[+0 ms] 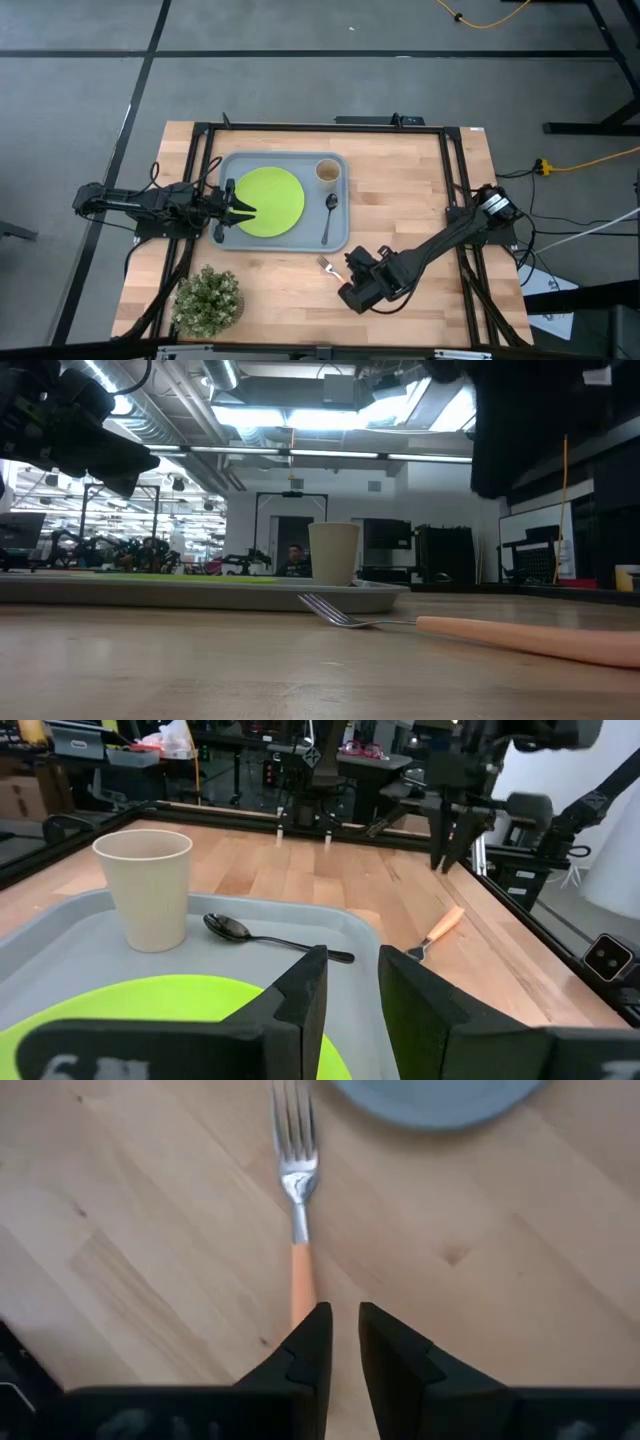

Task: Pick and place plate/cup/fork/spoon on tray
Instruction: Put the orange fork on the gray tray to the right of the green plate

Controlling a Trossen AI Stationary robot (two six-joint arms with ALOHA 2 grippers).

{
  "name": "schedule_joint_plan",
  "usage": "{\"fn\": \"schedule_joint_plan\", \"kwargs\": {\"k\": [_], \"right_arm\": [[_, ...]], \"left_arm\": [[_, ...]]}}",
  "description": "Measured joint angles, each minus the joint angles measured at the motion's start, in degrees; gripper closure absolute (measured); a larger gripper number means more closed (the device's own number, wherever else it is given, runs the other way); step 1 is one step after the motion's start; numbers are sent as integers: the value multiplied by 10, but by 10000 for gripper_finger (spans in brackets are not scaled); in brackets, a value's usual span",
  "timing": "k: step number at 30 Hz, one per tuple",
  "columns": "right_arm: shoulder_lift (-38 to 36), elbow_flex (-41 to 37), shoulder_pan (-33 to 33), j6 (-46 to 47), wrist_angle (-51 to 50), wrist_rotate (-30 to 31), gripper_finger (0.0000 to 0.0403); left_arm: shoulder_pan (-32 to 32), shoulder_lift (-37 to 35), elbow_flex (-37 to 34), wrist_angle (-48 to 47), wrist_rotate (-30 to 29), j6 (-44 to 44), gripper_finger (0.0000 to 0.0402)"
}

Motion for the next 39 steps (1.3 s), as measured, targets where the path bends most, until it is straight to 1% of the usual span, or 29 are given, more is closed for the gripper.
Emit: {"fn": "schedule_joint_plan", "kwargs": {"k": [4,8,12,15,20,23,28,30,33,39], "right_arm": [[30,0,0,3,4,-31,343],[46,0,0,29,-5,-58,343],[49,0,4,31,3,-59,343],[49,0,10,33,12,-43,343],[49,0,15,32,21,-47,340],[49,0,14,30,26,-46,319],[55,0,9,7,65,-45,254],[64,0,9,-3,74,-45,236],[85,0,8,-20,73,-55,227],[122,0,3,-71,102,-57,226]], "left_arm": [[0,0,0,0,0,0,315],[0,0,0,0,0,0,315],[0,0,0,0,0,0,315],[0,0,0,0,0,0,315],[0,0,0,0,0,0,315],[0,0,0,0,0,0,315],[0,0,0,0,0,0,315],[0,0,0,0,0,0,315],[0,0,0,0,0,0,315],[0,0,0,1,0,0,315]]}}
